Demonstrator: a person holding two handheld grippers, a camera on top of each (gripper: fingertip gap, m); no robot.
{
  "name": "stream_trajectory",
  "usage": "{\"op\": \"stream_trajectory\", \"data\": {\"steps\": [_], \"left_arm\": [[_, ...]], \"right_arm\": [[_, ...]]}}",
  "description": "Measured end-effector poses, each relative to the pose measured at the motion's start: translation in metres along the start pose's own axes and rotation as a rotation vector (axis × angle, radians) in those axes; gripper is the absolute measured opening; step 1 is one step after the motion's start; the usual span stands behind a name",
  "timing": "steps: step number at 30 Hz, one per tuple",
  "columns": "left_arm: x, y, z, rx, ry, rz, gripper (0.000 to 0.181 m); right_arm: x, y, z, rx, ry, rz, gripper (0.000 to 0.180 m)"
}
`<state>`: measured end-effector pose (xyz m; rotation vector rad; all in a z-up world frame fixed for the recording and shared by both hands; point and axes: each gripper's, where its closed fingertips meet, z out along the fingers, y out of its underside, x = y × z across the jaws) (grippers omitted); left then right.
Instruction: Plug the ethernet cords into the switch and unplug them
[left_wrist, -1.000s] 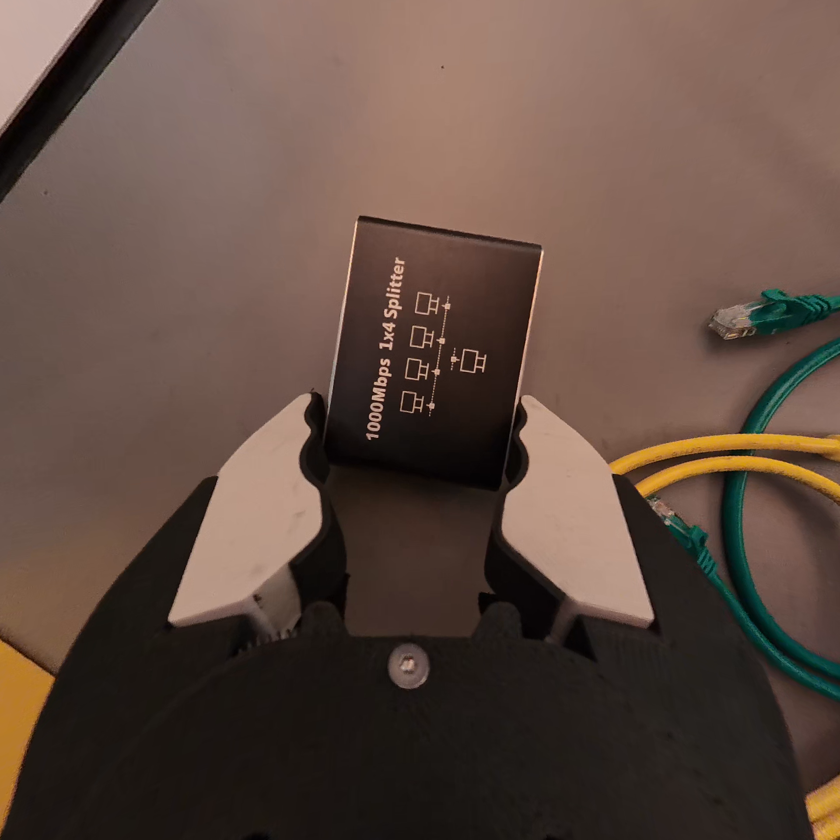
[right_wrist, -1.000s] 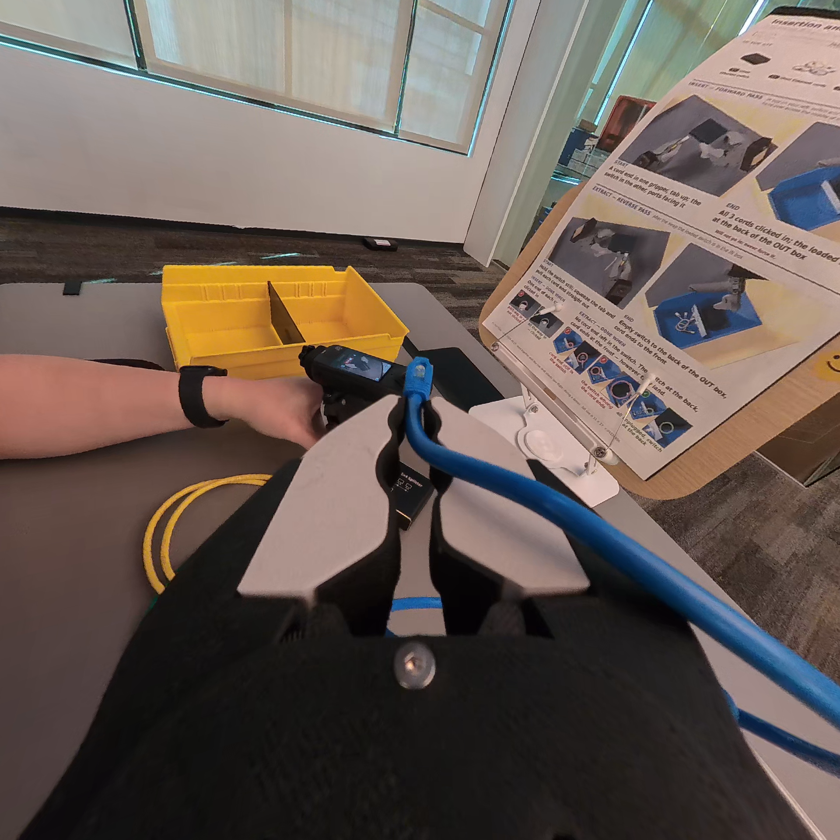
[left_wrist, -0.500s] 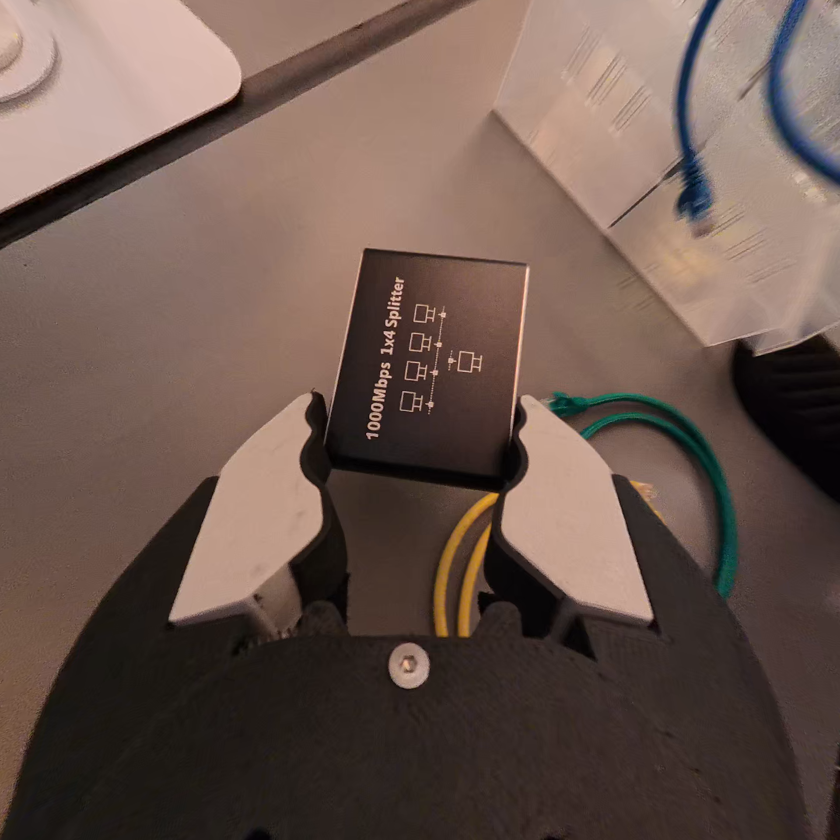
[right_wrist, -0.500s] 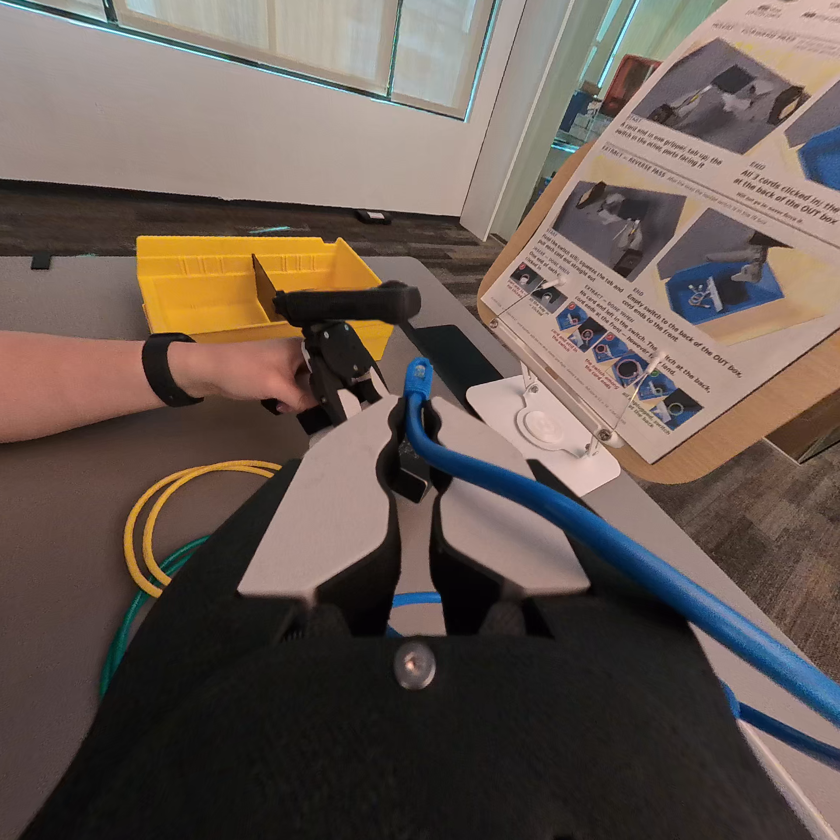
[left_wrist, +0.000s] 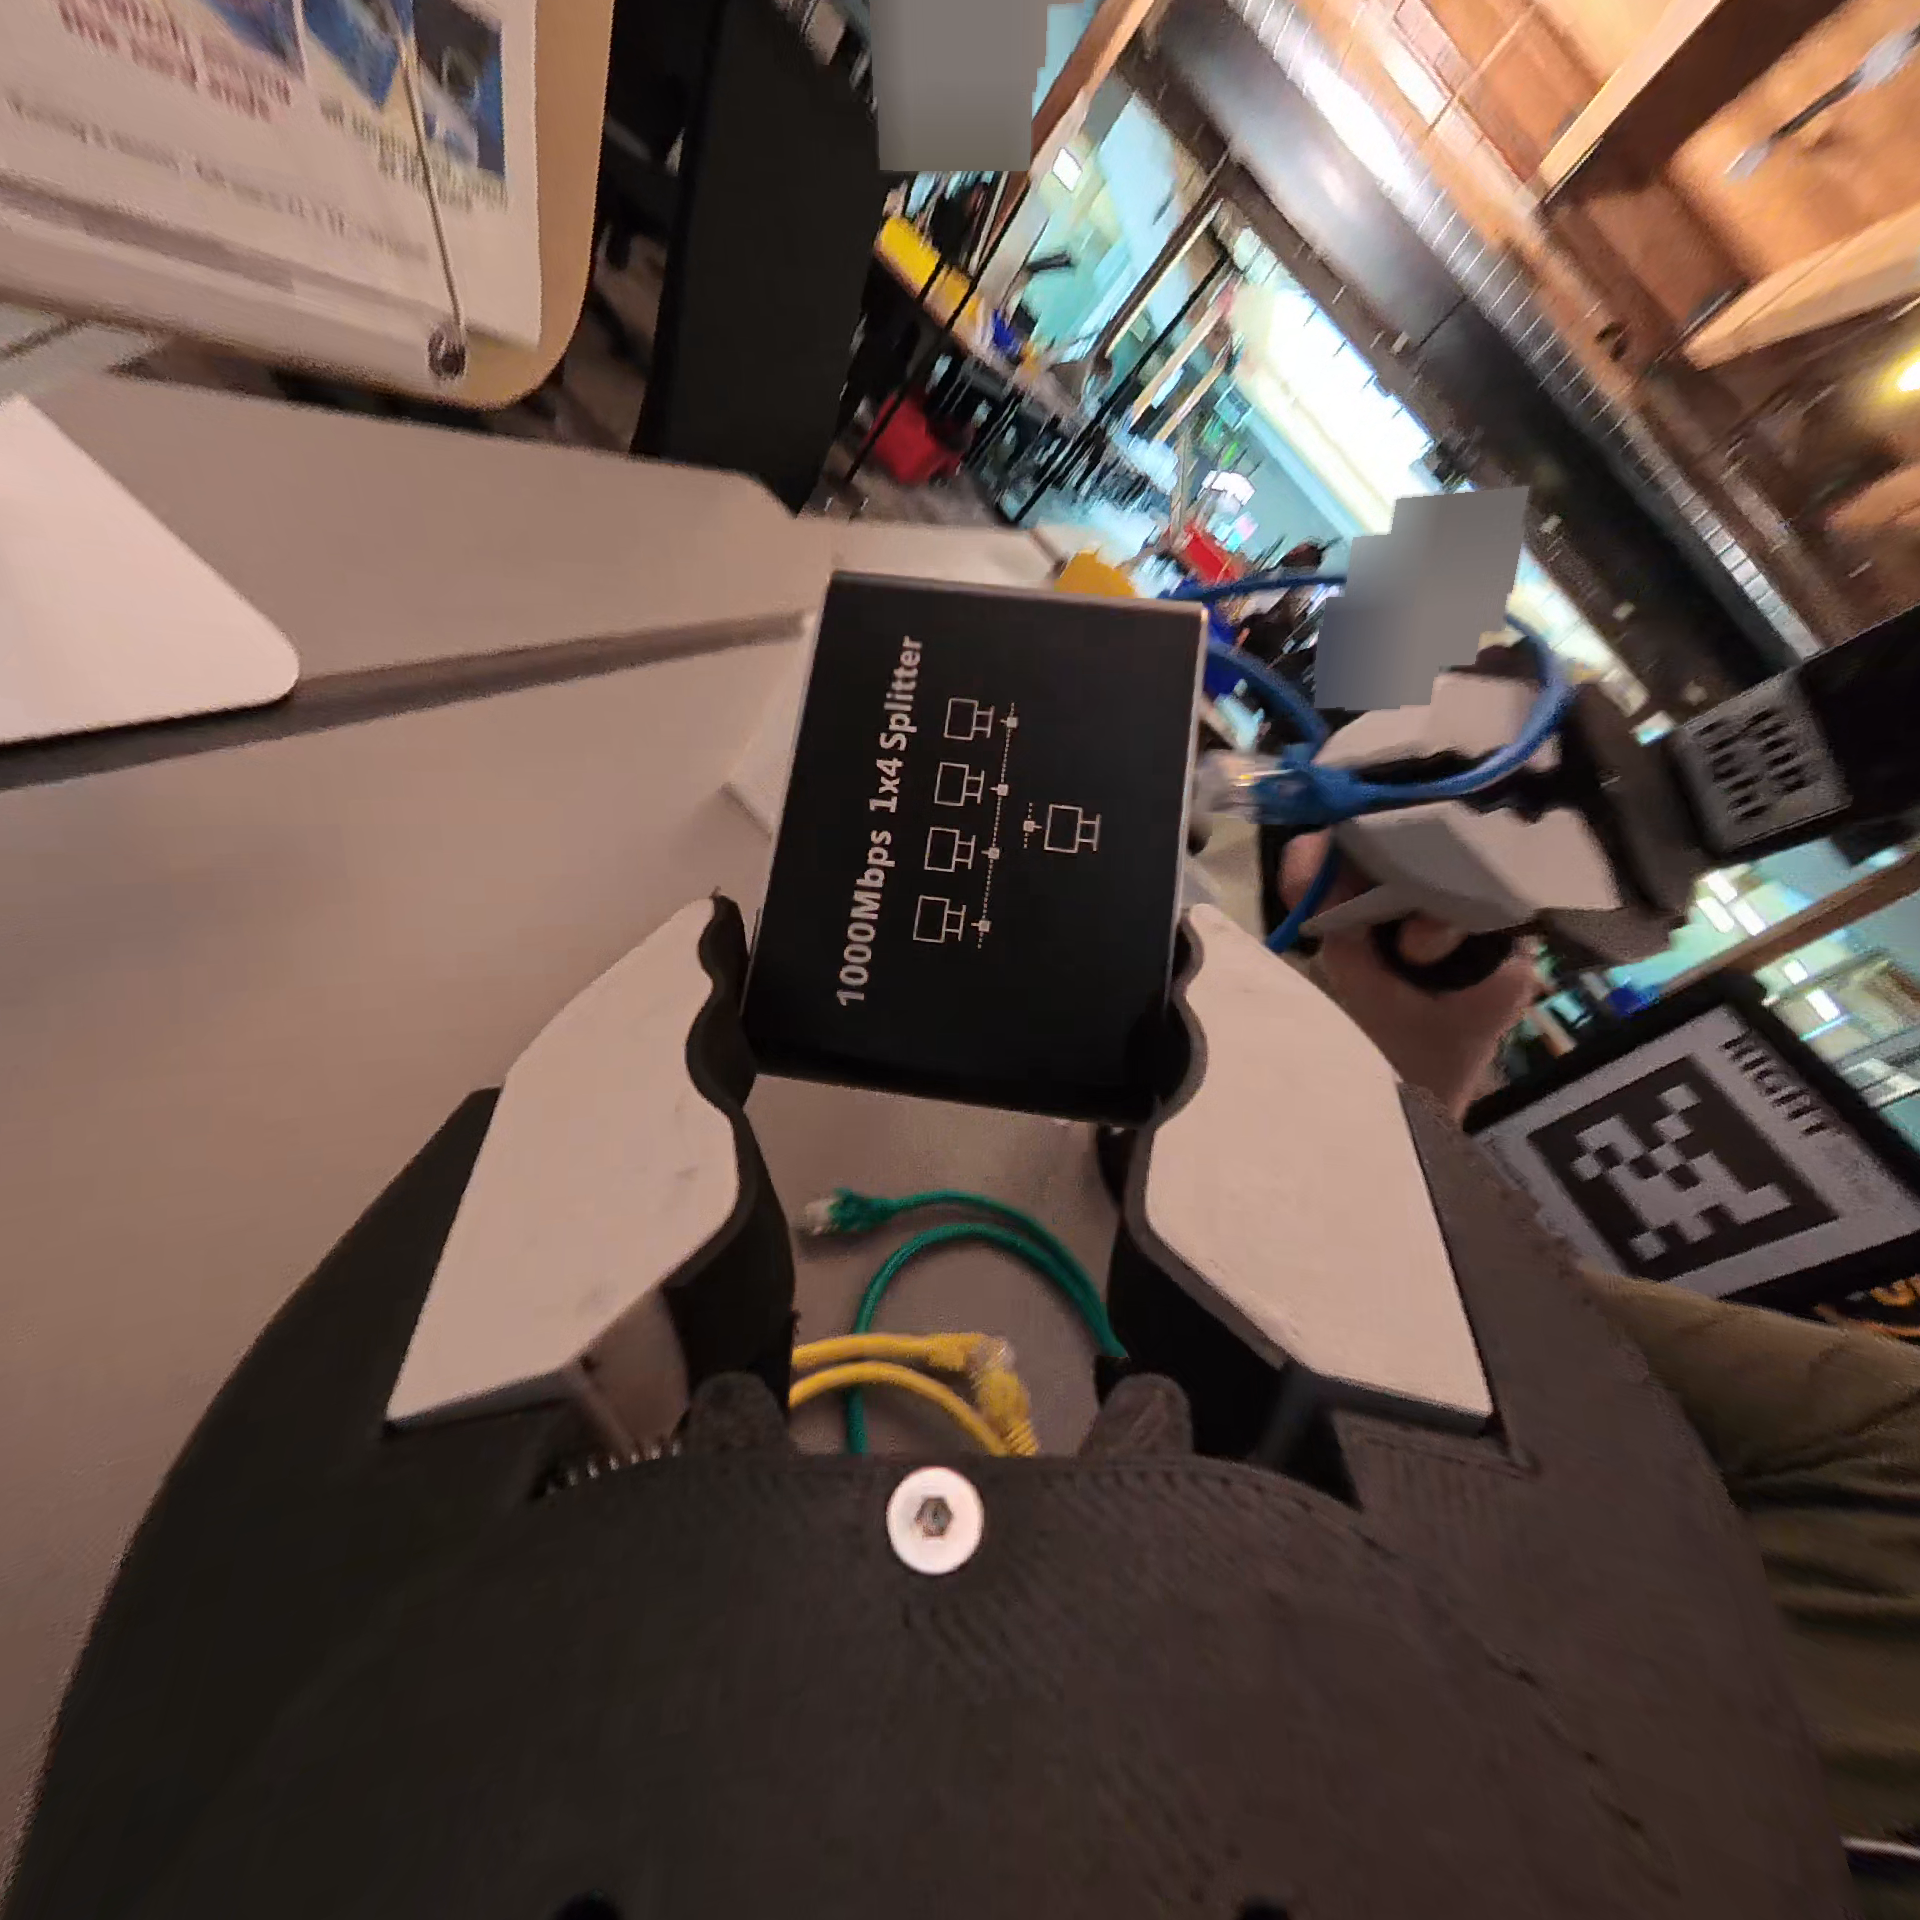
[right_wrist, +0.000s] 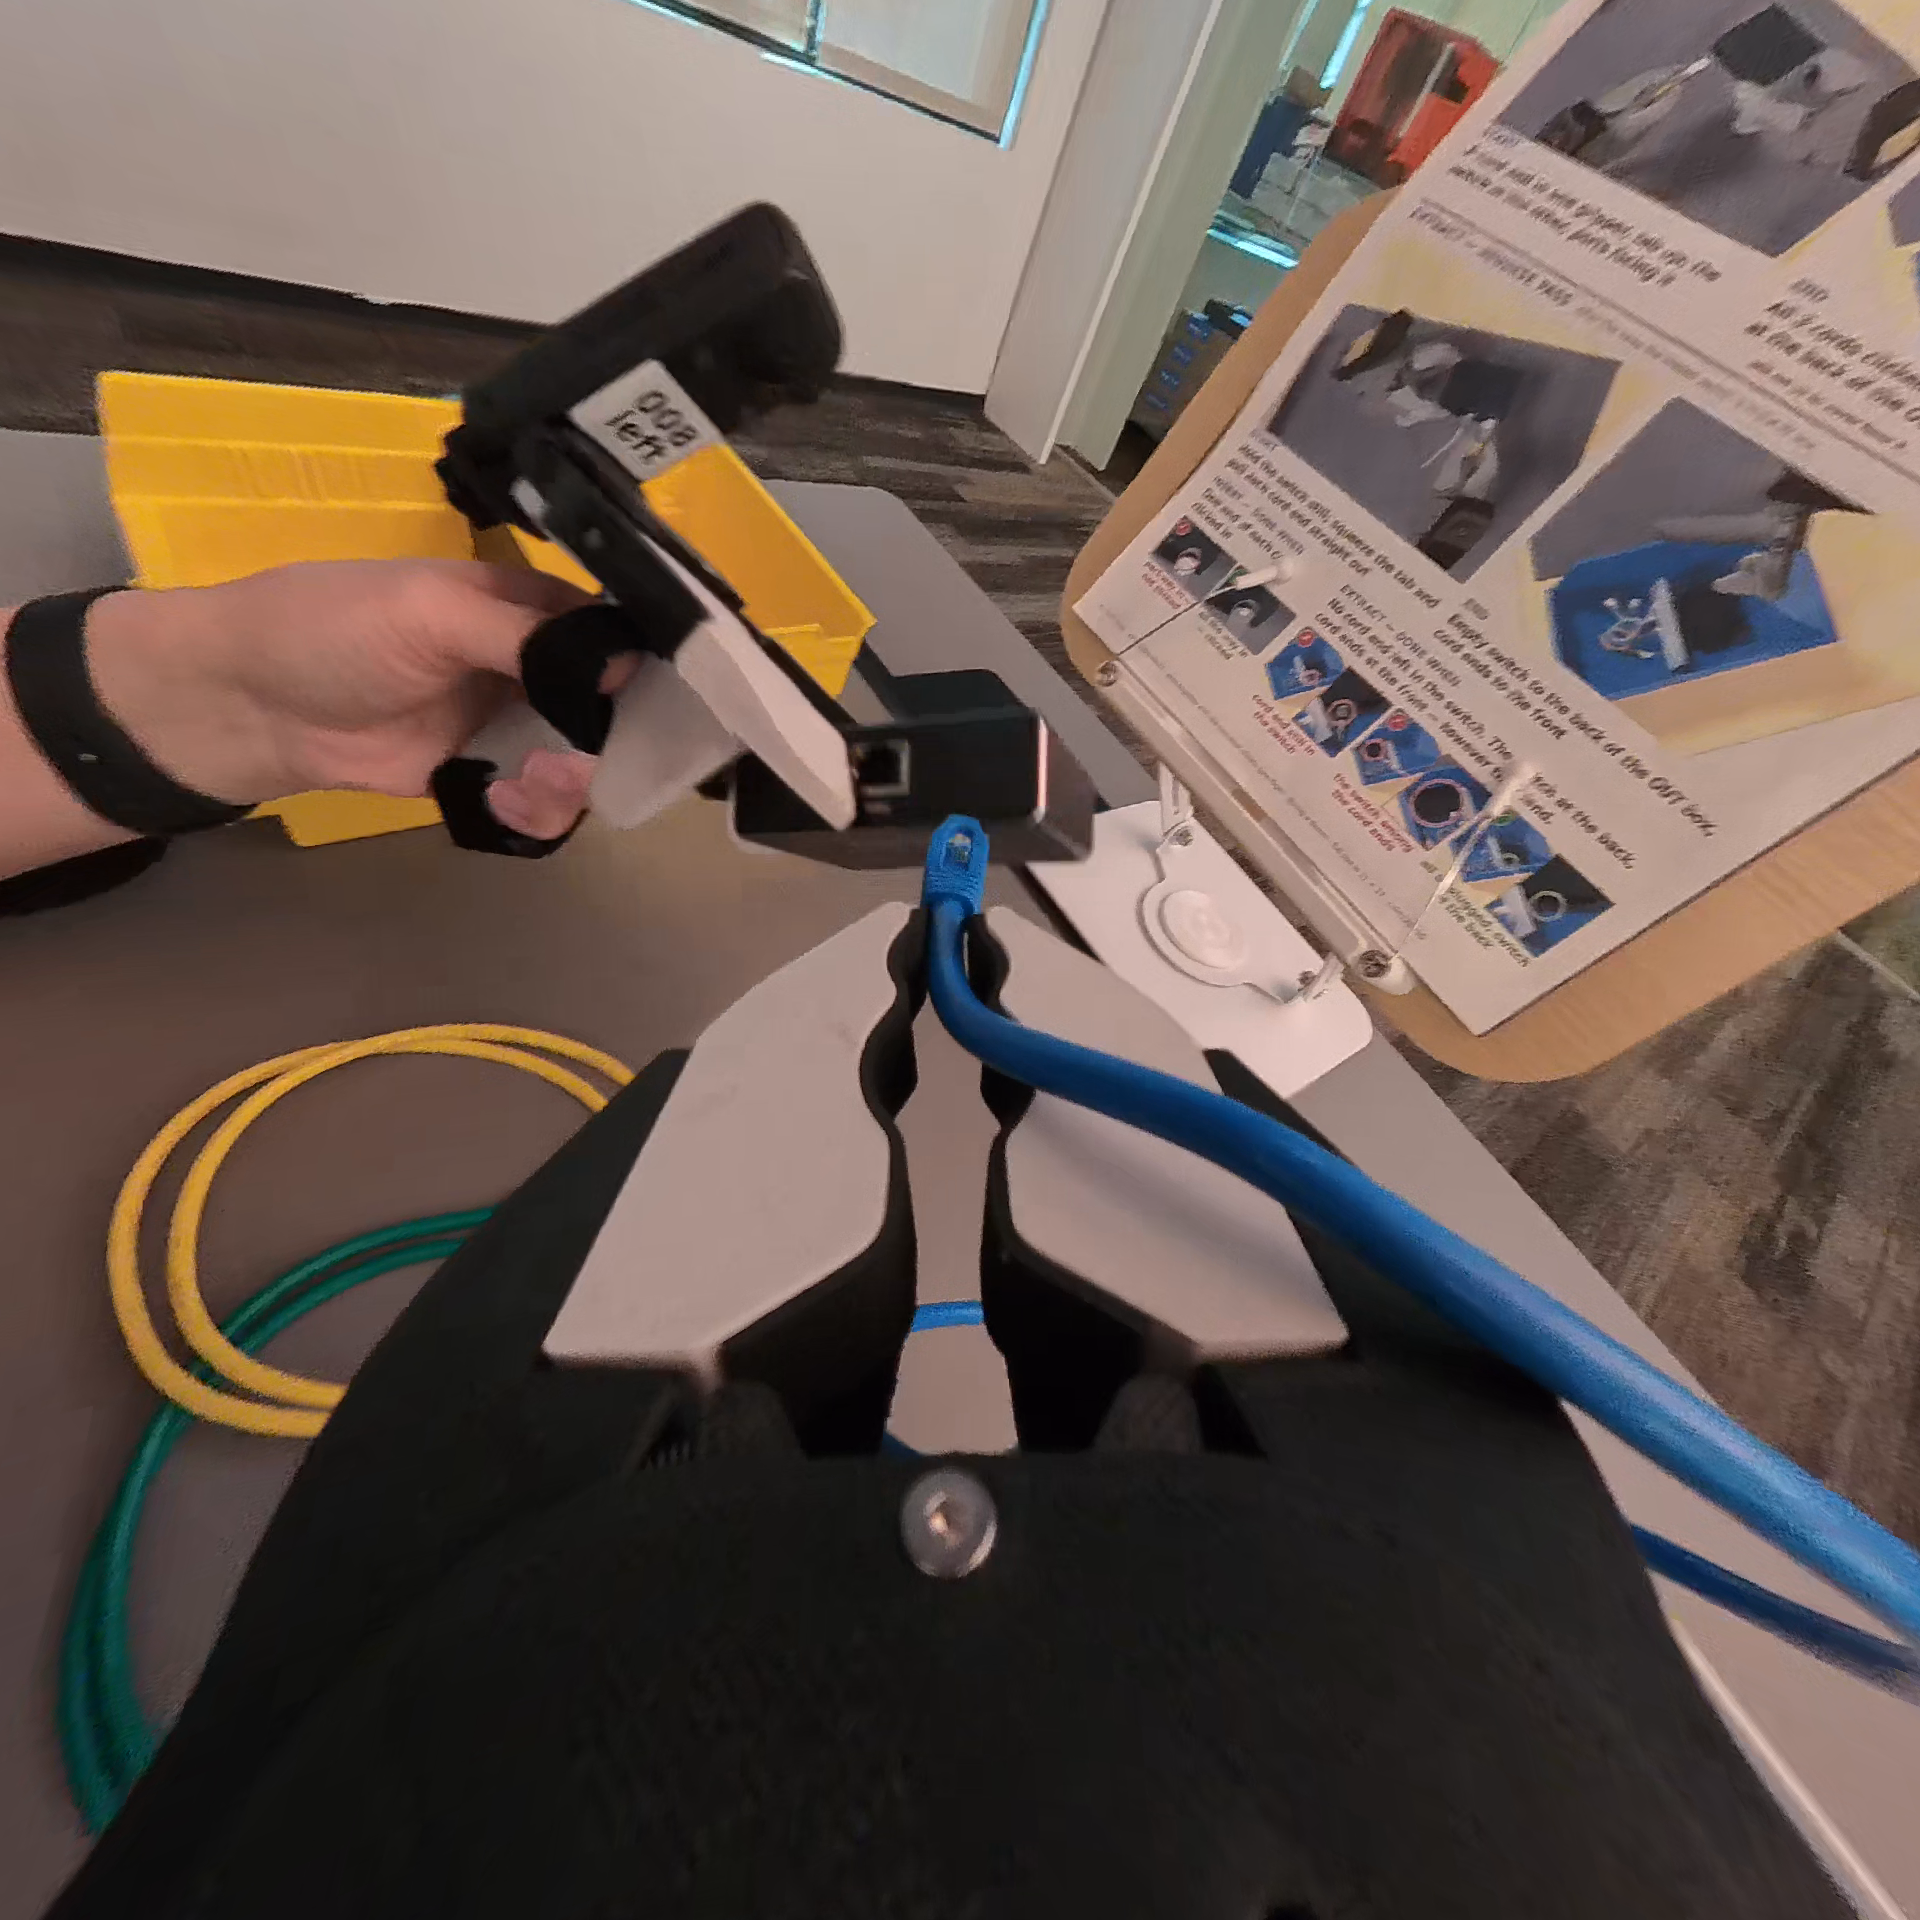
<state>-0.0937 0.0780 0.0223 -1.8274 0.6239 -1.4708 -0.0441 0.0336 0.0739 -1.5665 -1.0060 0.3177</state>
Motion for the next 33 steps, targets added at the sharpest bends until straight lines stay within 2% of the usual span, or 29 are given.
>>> {"op": "stream_trajectory", "data": {"steps": [1, 4, 7, 13, 18, 22, 33], "left_arm": [[0.006, -0.007, -0.003, 0.043, 0.023, -0.005, 0.077], [0.024, -0.021, -0.008, 0.139, 0.063, -0.002, 0.076], [0.037, -0.022, -0.004, 0.161, 0.042, 0.058, 0.077], [0.064, 0.002, 0.019, 0.037, 0.012, 0.201, 0.077], [0.065, 0.015, 0.027, -0.050, -0.080, 0.341, 0.077], [0.066, 0.018, 0.025, -0.093, -0.085, 0.363, 0.077], [0.061, 0.044, 0.018, -0.322, -0.054, 0.350, 0.076]], "right_arm": [[0.005, -0.001, -0.001, 0.008, 0.043, -0.004, 0.007], [0.011, 0.003, 0.001, -0.033, 0.110, -0.031, 0.007], [0.011, 0.013, 0.010, -0.091, 0.163, -0.056, 0.007], [0.005, 0.019, 0.022, -0.120, 0.197, -0.051, 0.007], [0.006, 0.024, 0.022, -0.152, 0.197, -0.036, 0.007], [0.003, 0.026, 0.023, -0.171, 0.183, -0.055, 0.007], [-0.003, 0.030, 0.025, -0.244, 0.193, -0.268, 0.007]]}}
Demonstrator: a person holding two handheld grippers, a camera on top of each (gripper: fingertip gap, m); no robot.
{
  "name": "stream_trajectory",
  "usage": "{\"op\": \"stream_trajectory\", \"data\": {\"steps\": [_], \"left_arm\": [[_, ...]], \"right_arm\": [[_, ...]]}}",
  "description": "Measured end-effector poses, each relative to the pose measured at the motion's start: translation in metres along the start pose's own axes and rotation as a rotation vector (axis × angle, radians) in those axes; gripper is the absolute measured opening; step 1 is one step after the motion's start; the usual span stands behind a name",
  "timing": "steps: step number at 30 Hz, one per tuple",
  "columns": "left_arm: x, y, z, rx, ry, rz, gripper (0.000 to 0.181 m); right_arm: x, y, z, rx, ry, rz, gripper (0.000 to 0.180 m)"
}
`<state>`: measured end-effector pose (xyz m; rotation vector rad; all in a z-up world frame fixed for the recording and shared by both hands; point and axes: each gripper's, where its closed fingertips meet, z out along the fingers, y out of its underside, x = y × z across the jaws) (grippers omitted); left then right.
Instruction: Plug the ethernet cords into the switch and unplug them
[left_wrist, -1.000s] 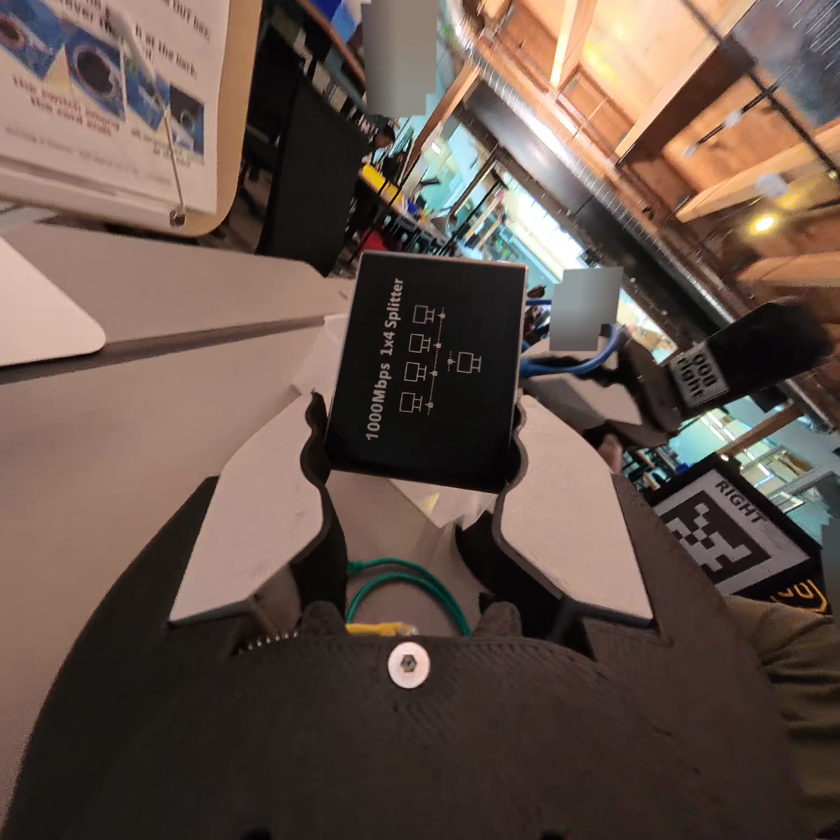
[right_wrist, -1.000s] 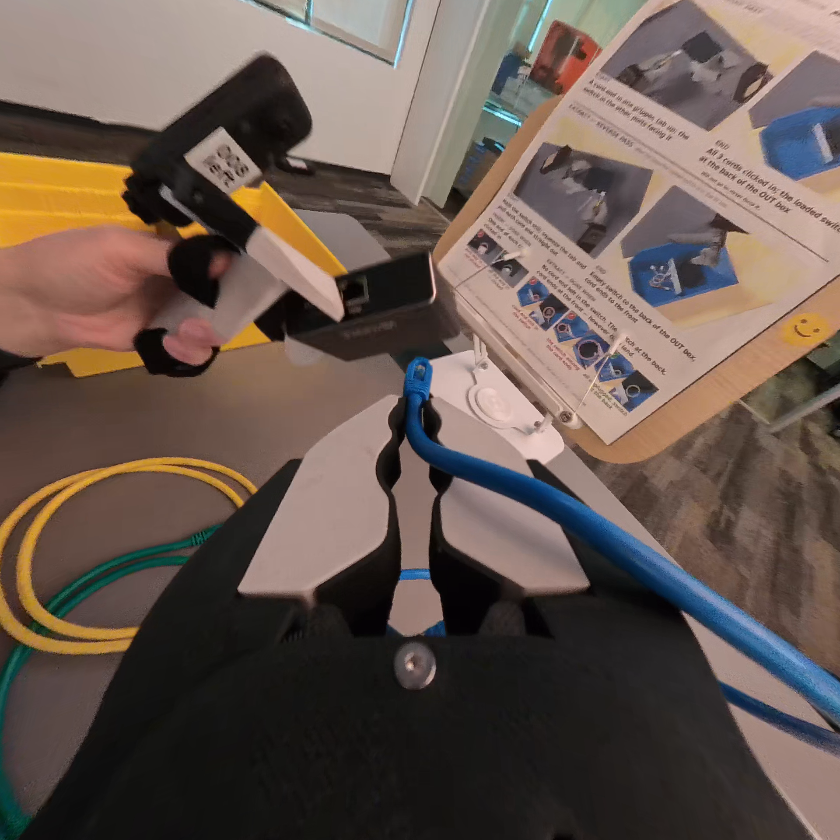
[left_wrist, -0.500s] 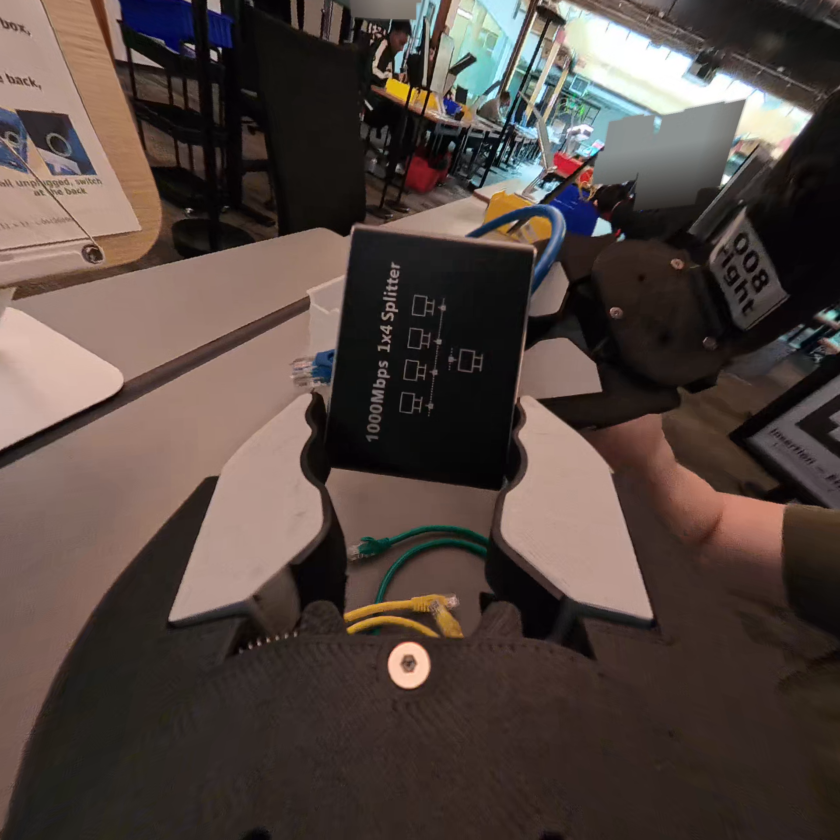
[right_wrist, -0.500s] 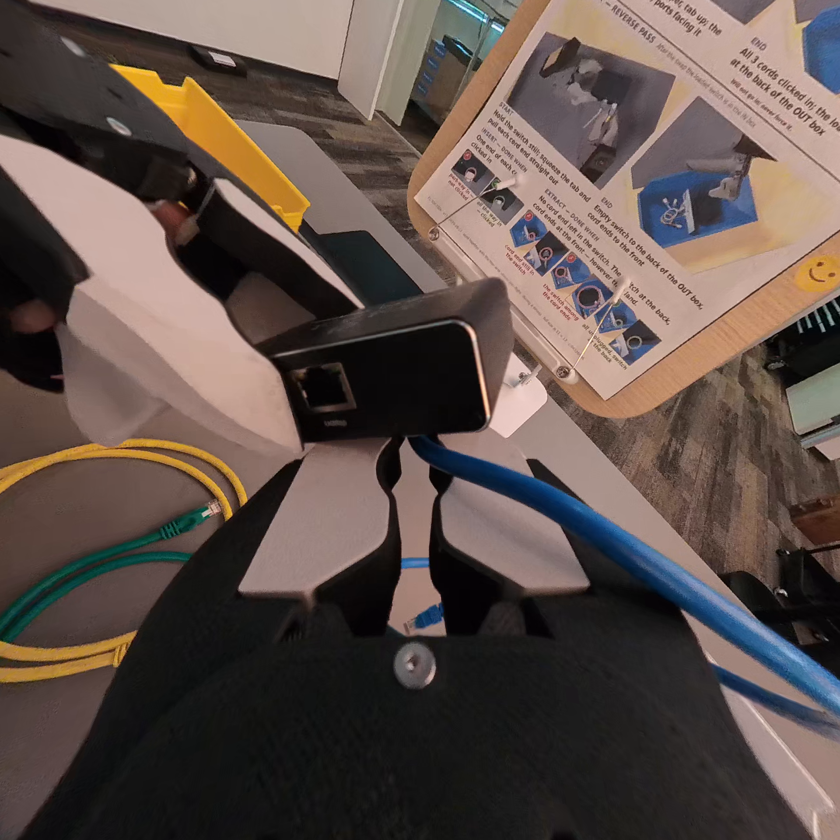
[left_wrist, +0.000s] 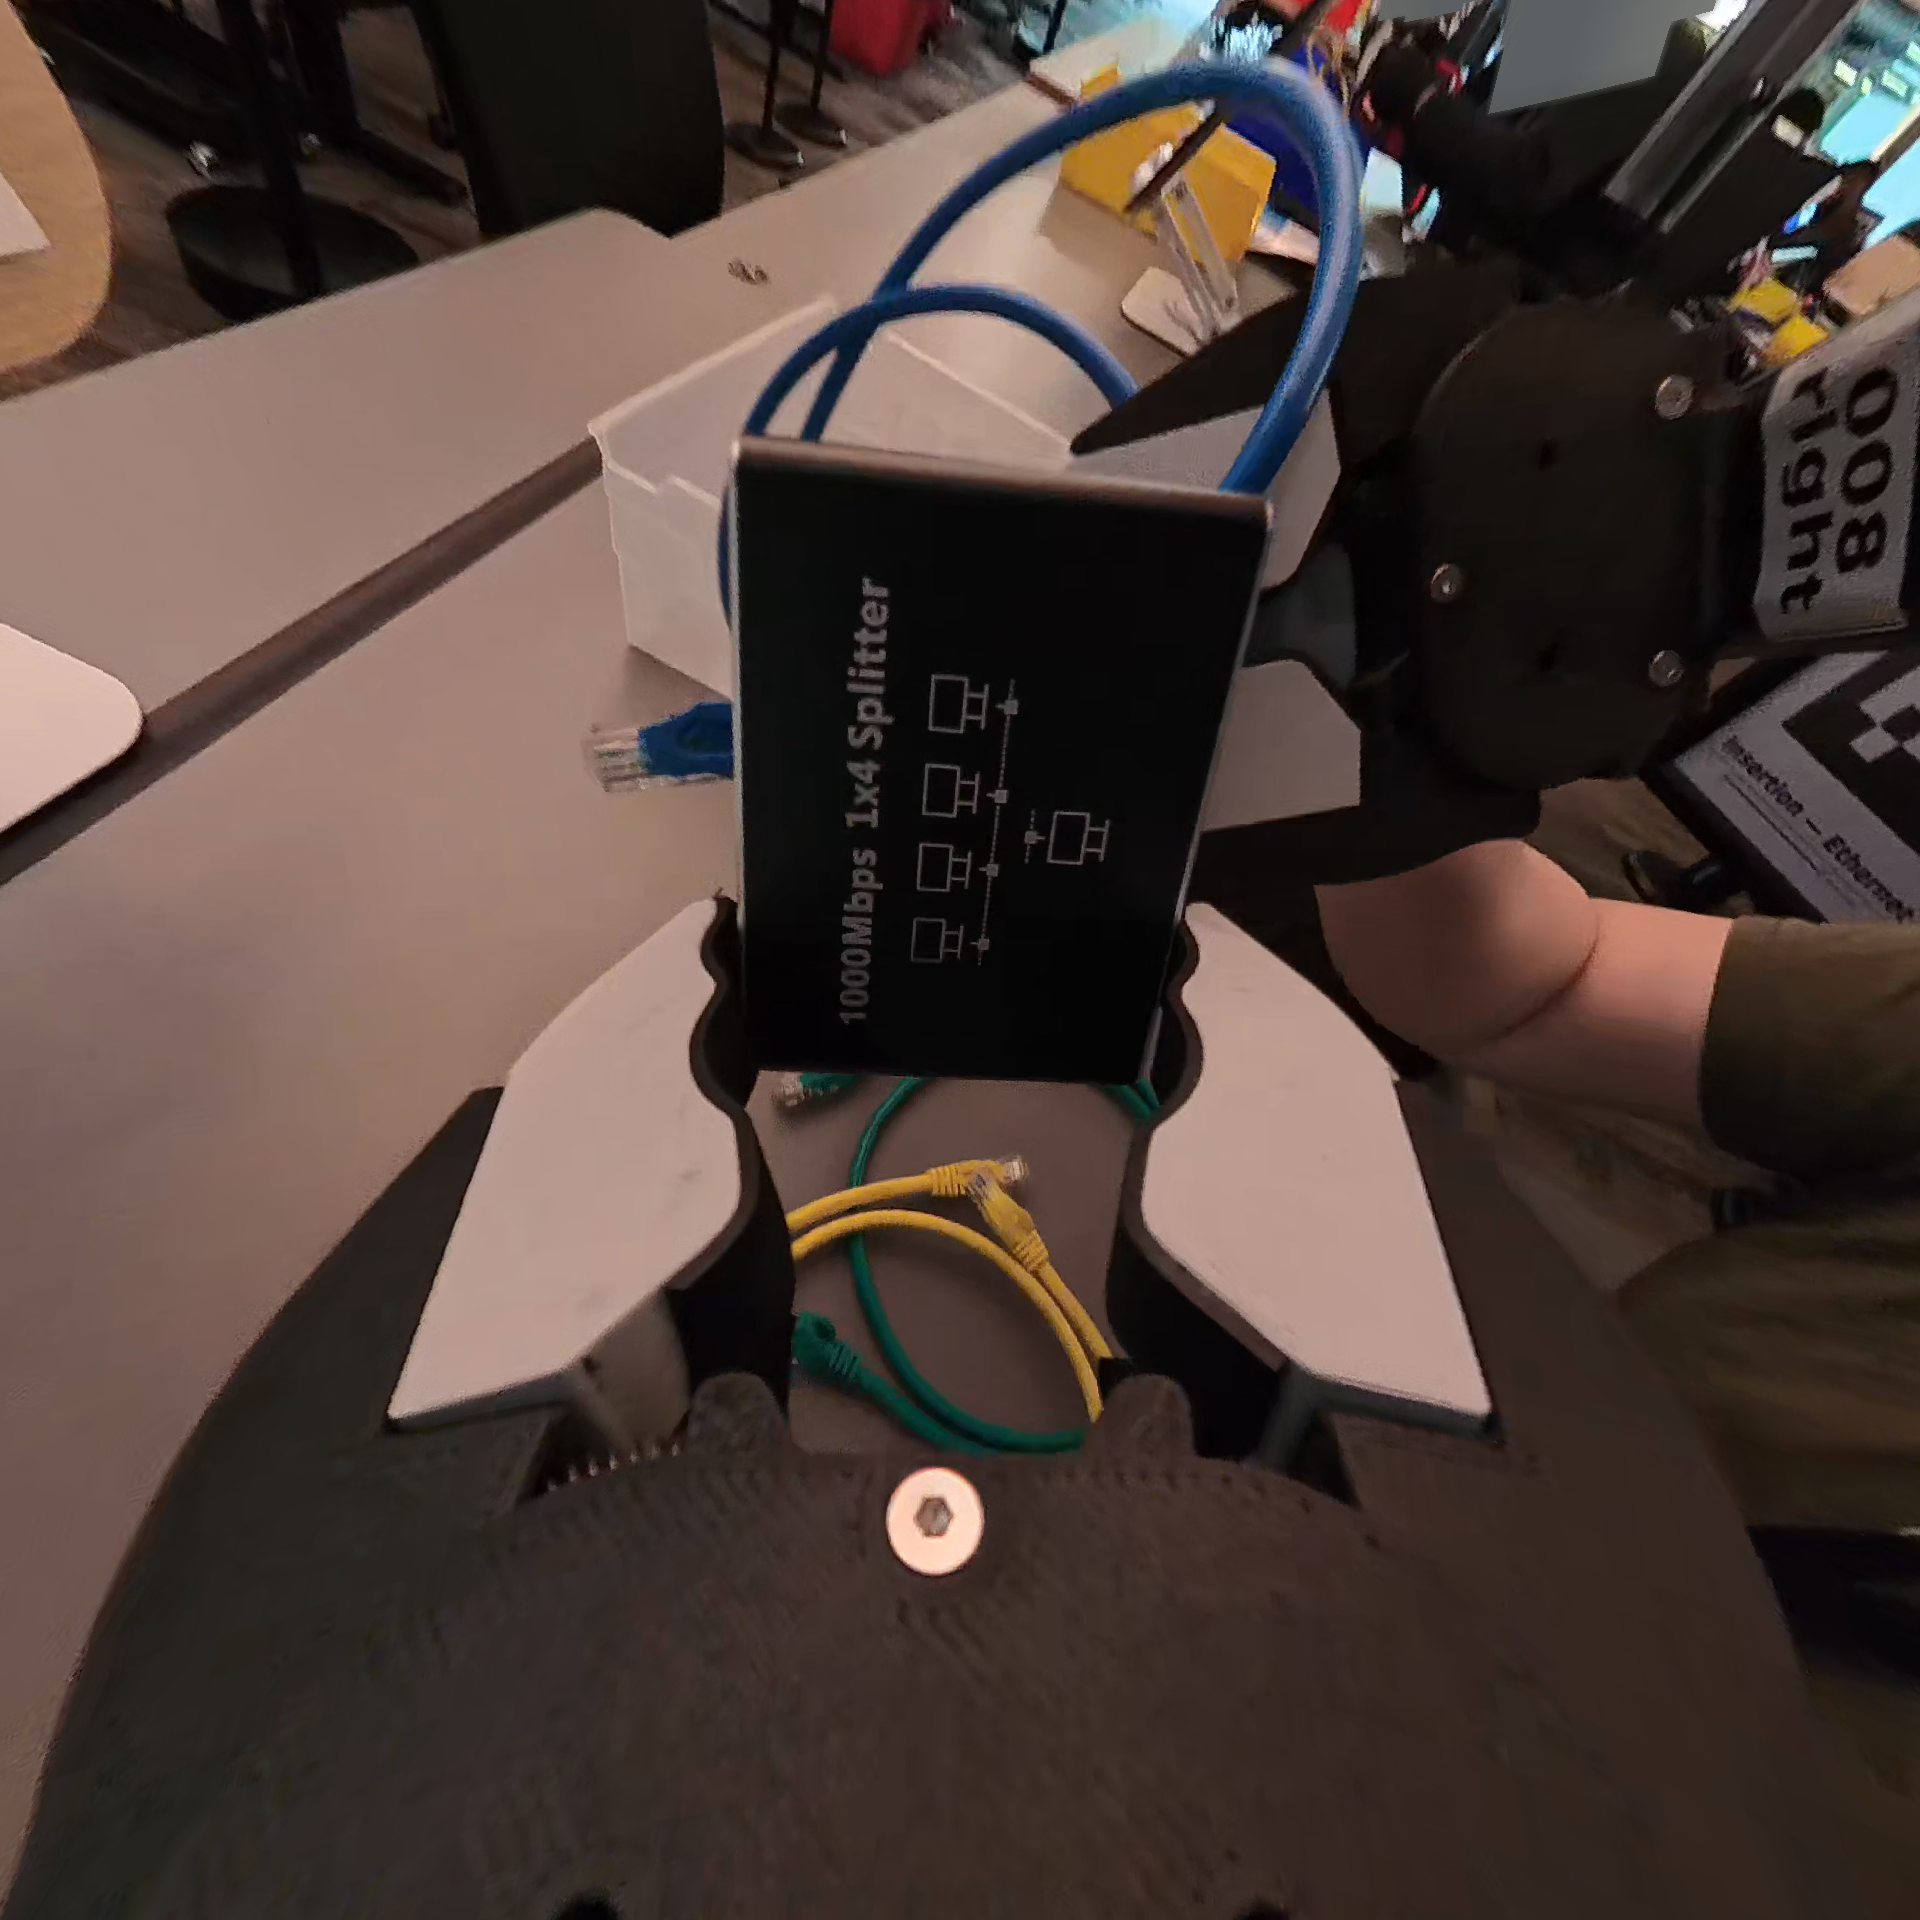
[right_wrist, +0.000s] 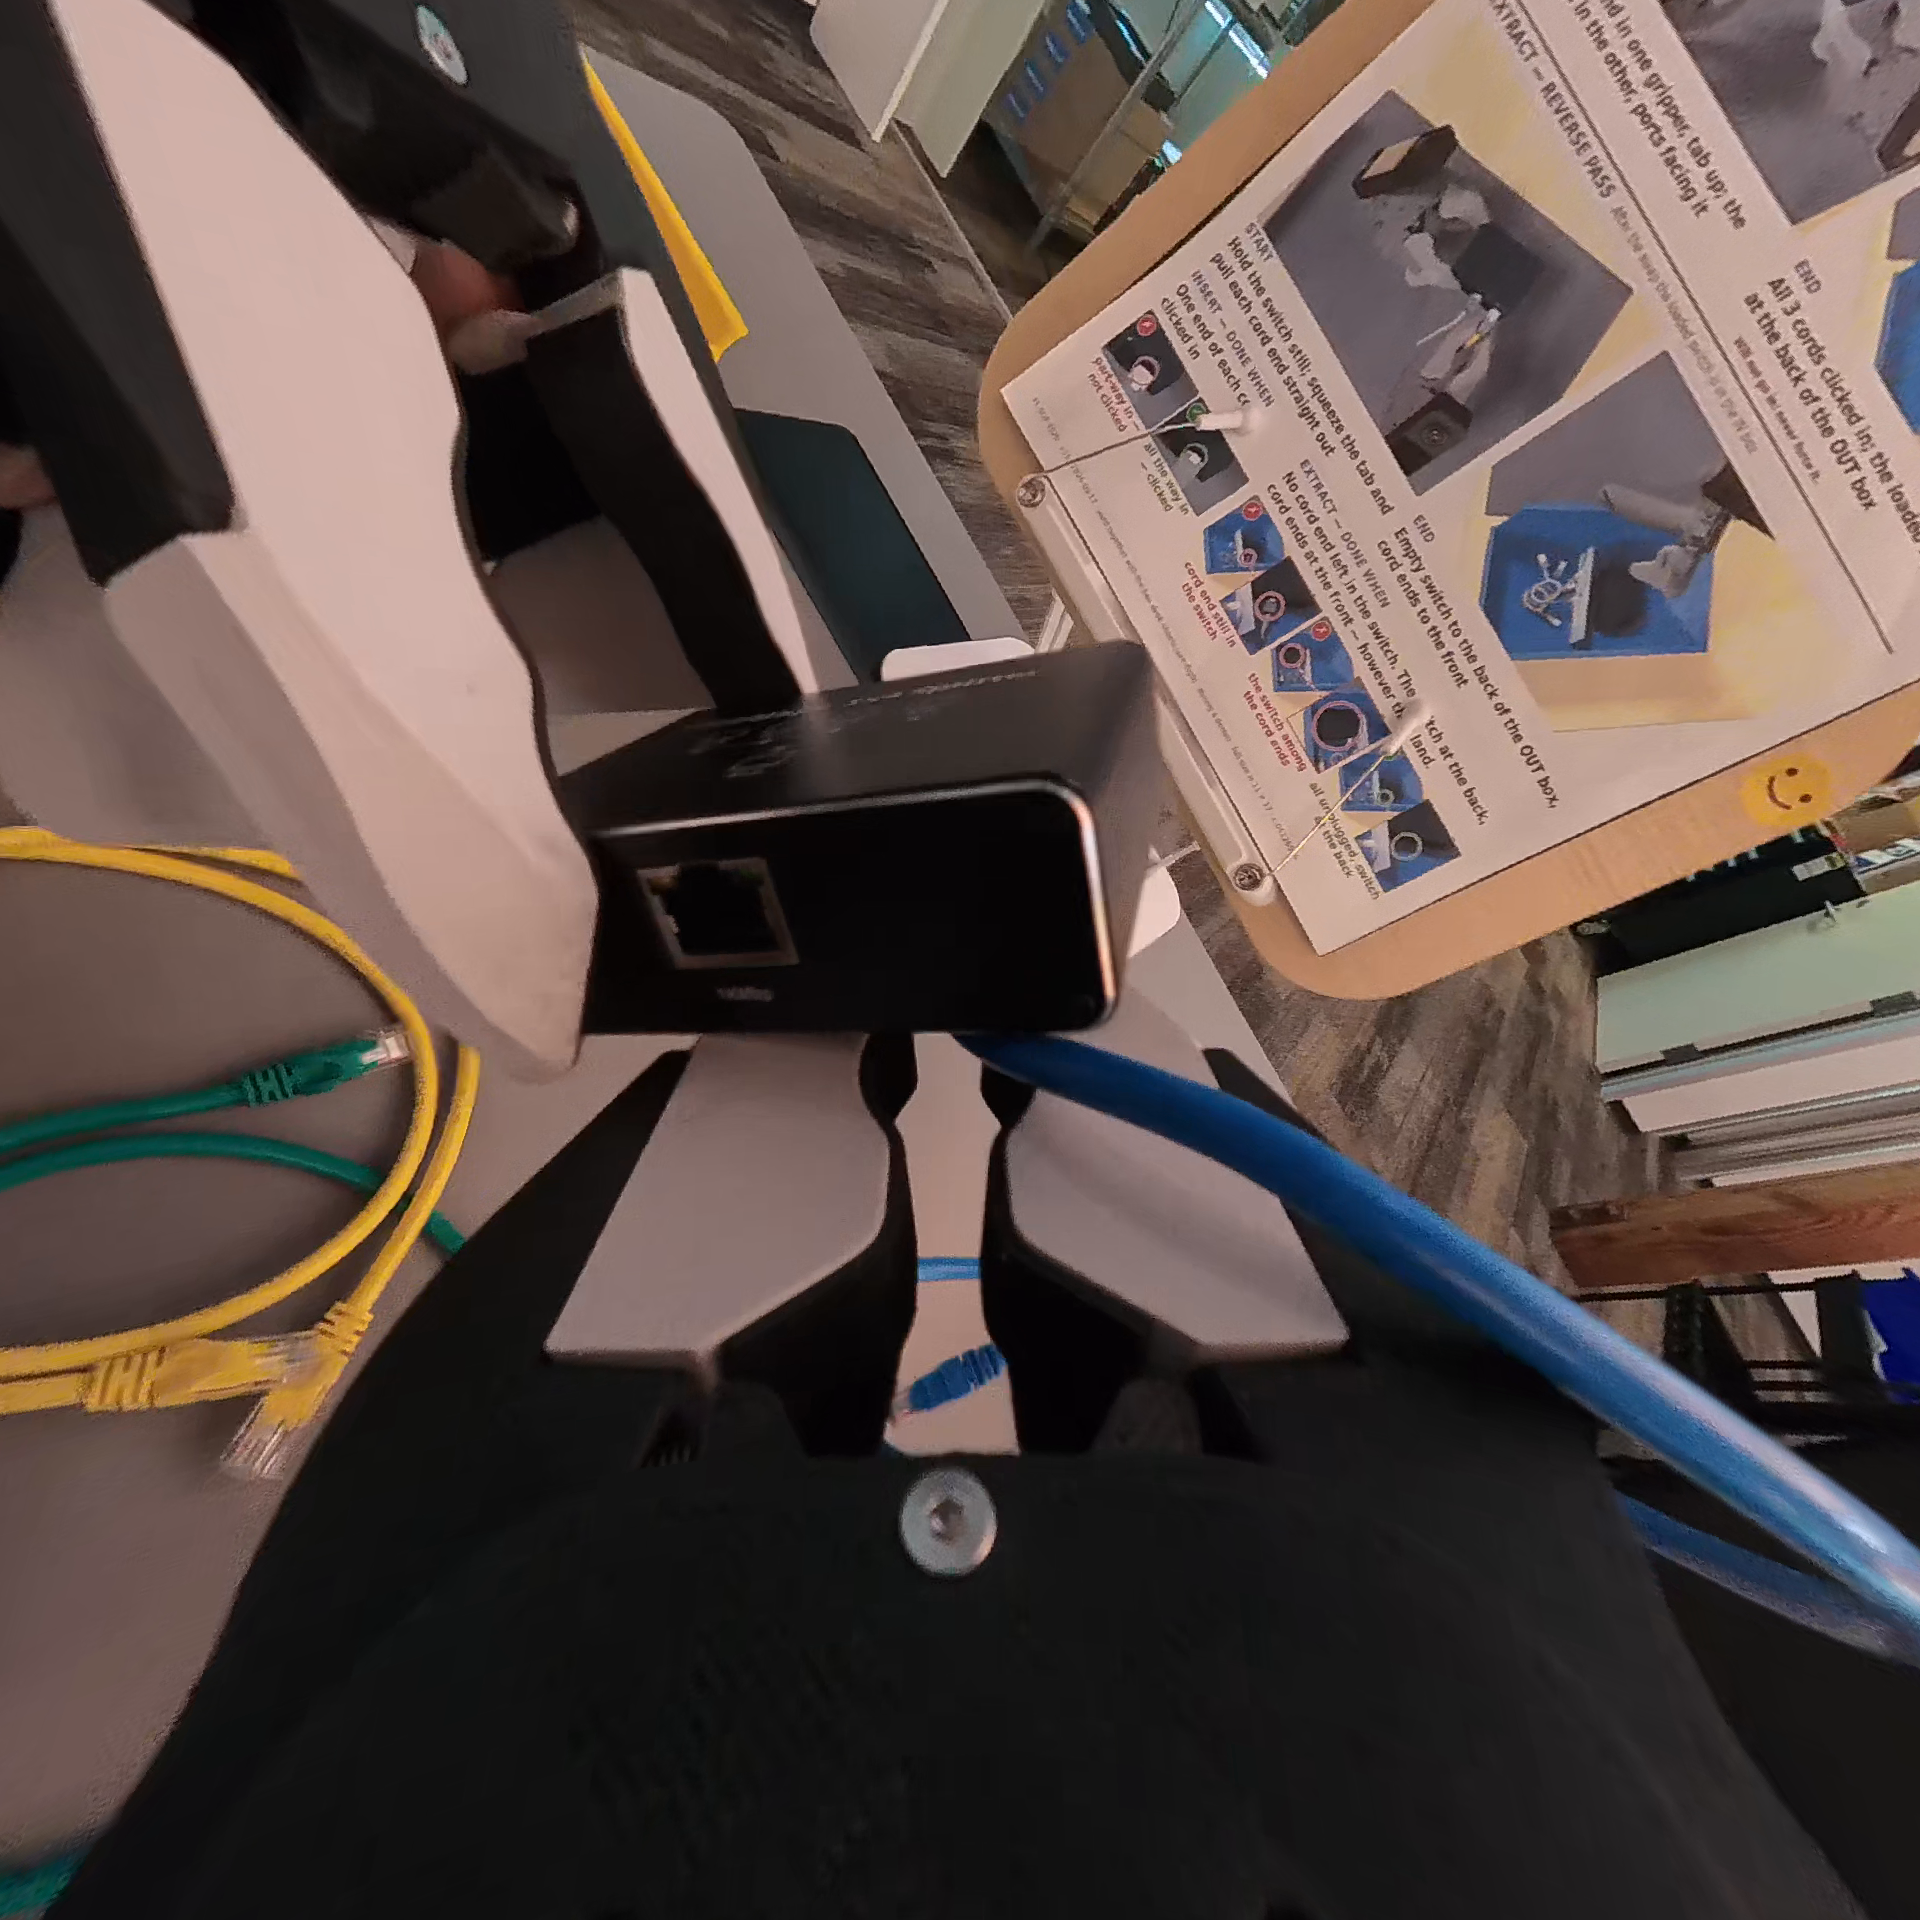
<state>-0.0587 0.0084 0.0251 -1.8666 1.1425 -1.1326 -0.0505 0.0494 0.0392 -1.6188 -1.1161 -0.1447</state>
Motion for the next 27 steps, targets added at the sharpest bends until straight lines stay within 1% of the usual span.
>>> {"op": "stream_trajectory", "data": {"steps": [5, 13, 19, 23, 25, 27], "left_arm": [[-0.002, 0.009, 0.001, -0.050, 0.006, -0.020, 0.075], [-0.010, 0.011, 0.006, -0.052, -0.044, -0.030, 0.076], [-0.011, 0.015, 0.006, -0.093, -0.066, 0.016, 0.076], [-0.016, 0.020, 0.005, -0.138, -0.137, 0.084, 0.076], [-0.016, 0.016, 0.004, -0.116, -0.158, 0.110, 0.075], [-0.012, 0.008, 0.003, -0.062, -0.114, 0.085, 0.075]], "right_arm": [[-0.003, 0.005, 0.002, -0.047, 0.008, -0.025, 0.007], [-0.010, 0.011, 0.008, -0.092, -0.018, 0.035, 0.007], [-0.012, 0.013, 0.009, -0.114, -0.018, 0.015, 0.007], [-0.014, 0.018, 0.012, -0.150, -0.005, -0.006, 0.007], [-0.013, 0.017, 0.012, -0.142, -0.005, 0.009, 0.007], [-0.012, 0.012, 0.009, -0.102, -0.025, 0.044, 0.007]]}}
